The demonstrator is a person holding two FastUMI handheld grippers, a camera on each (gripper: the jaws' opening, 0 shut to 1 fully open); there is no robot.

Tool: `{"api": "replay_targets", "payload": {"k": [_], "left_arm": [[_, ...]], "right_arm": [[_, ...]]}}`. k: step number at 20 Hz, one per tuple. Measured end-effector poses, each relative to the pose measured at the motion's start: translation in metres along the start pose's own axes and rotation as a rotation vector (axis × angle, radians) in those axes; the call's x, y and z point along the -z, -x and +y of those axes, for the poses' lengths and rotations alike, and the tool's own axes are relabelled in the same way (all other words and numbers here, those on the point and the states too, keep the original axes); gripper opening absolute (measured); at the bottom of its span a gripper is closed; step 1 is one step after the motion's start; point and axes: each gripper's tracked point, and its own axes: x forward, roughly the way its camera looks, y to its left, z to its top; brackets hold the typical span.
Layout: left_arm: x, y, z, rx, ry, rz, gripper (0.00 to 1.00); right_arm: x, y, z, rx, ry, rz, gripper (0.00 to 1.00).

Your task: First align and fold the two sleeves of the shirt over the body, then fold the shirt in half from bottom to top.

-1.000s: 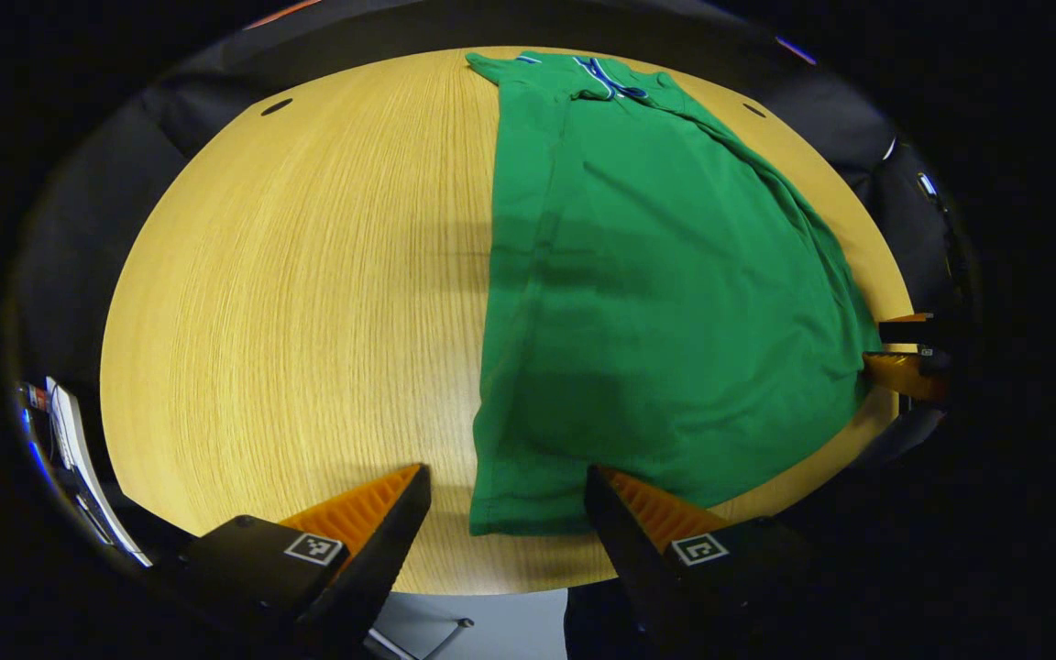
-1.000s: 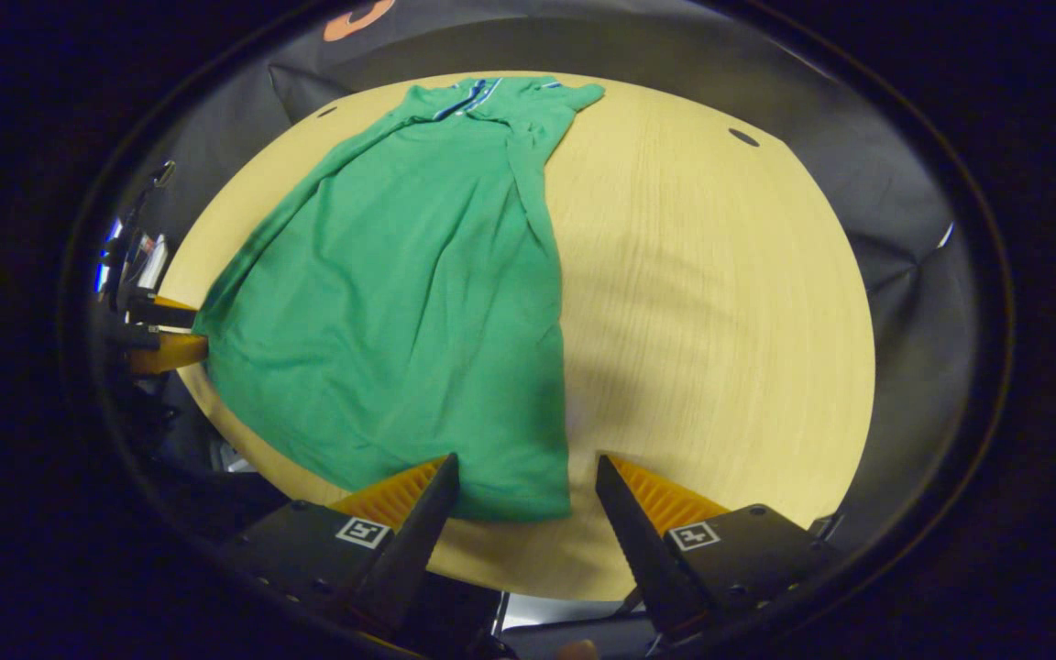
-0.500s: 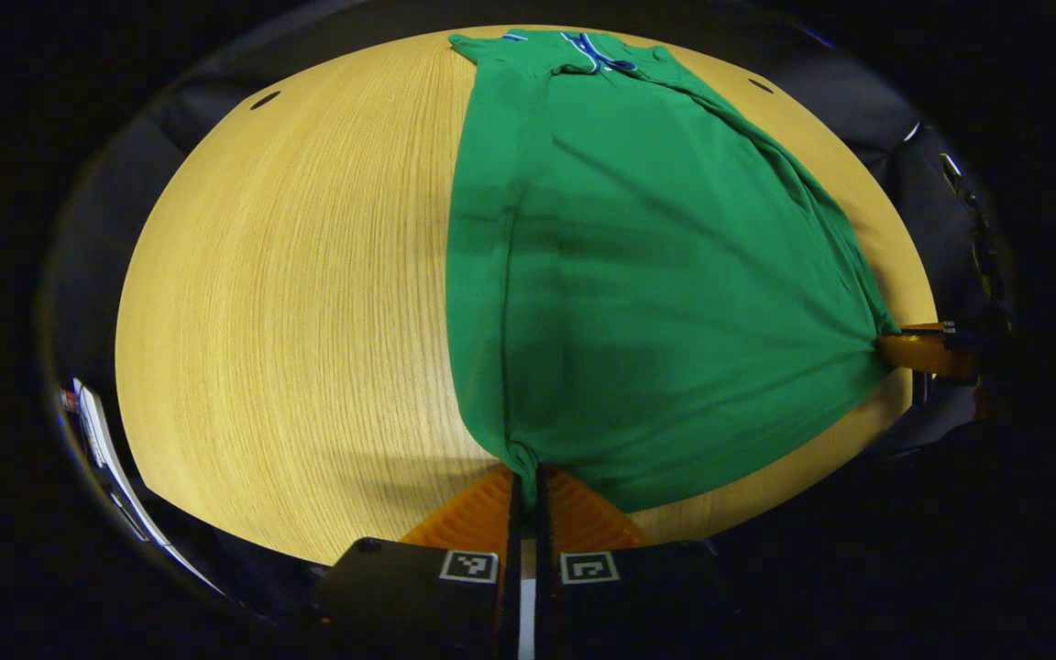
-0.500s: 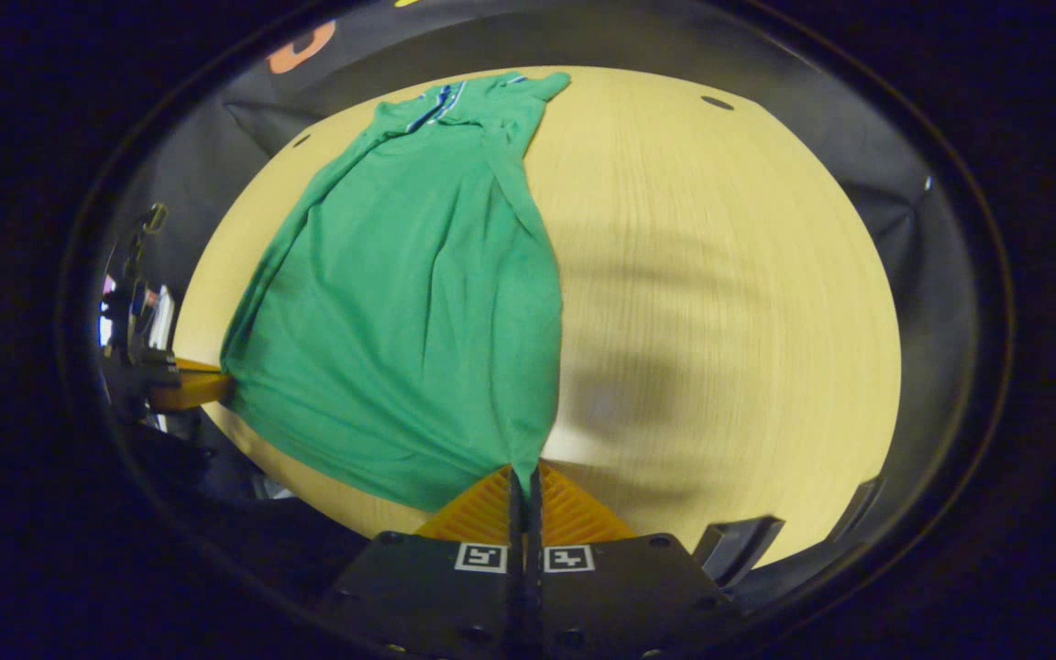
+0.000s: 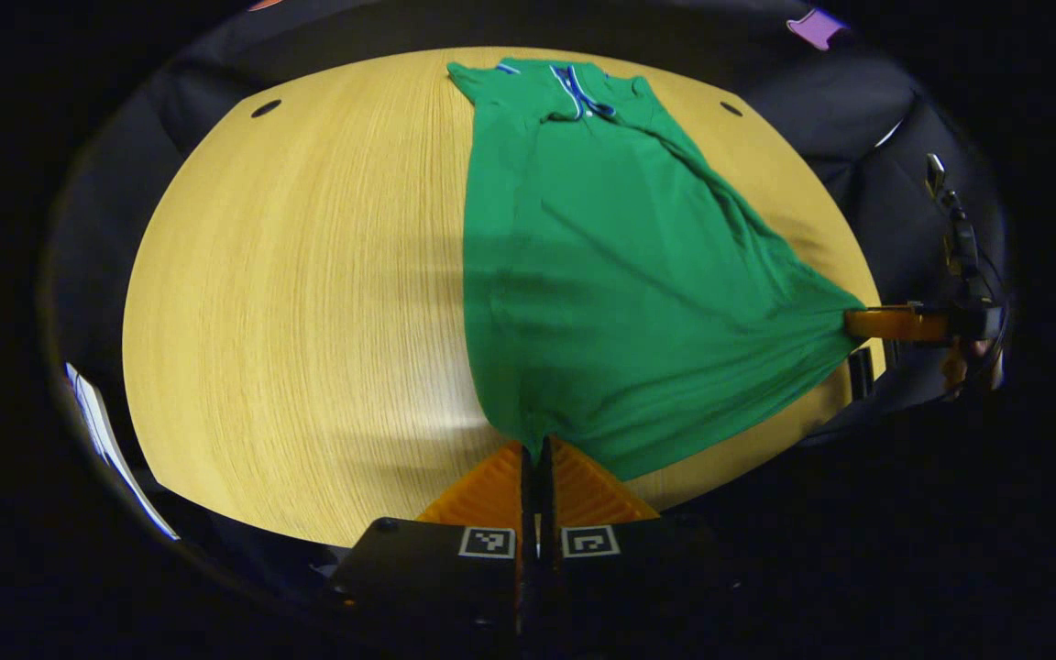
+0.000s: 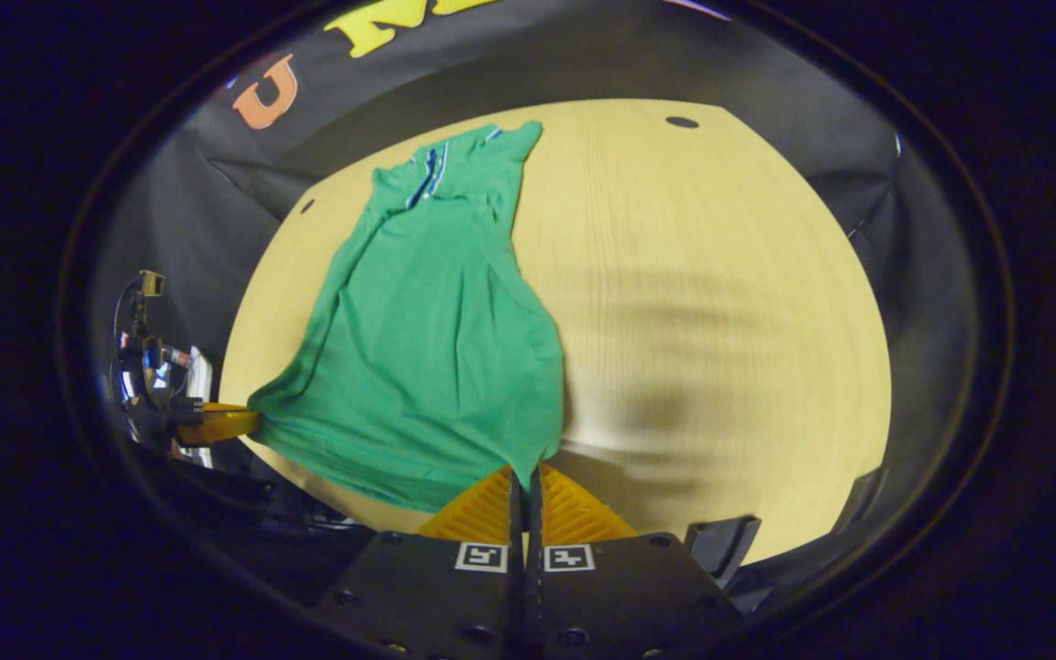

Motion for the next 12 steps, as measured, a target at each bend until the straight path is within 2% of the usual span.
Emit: {"api": "replay_targets", "payload": {"k": [2, 3, 4, 5, 6, 10, 12], "left_arm": [[-0.036, 0.016, -0.011, 0.009, 0.019, -0.053, 0.06], [-0.033, 0.018, -0.013, 0.010, 0.025, -0.079, 0.06], [-0.046, 0.001, 0.017, 0.014, 0.020, -0.100, 0.06], [-0.066, -0.005, -0.003, 0.017, 0.009, -0.127, 0.06], [-0.084, 0.020, -0.011, 0.013, -0.006, -0.160, 0.06], [-0.146, 0.034, -0.008, -0.010, -0.057, -0.292, 0.06], [-0.176, 0.037, -0.007, -0.016, -0.061, -0.343, 0.06]], "right_arm": [[-0.025, 0.012, 0.005, -0.012, -0.011, -0.058, 0.00], [-0.038, 0.017, 0.008, -0.018, -0.018, -0.089, 0.00], [-0.051, 0.021, 0.011, -0.023, -0.023, -0.118, 0.00], [-0.063, 0.025, 0.014, -0.026, -0.021, -0.144, 0.00], [-0.076, 0.028, 0.016, -0.026, -0.015, -0.168, 0.00], [-0.126, 0.040, 0.026, -0.025, 0.008, -0.256, 0.02], [-0.155, 0.047, 0.030, -0.029, 0.015, -0.304, 0.00]]}}
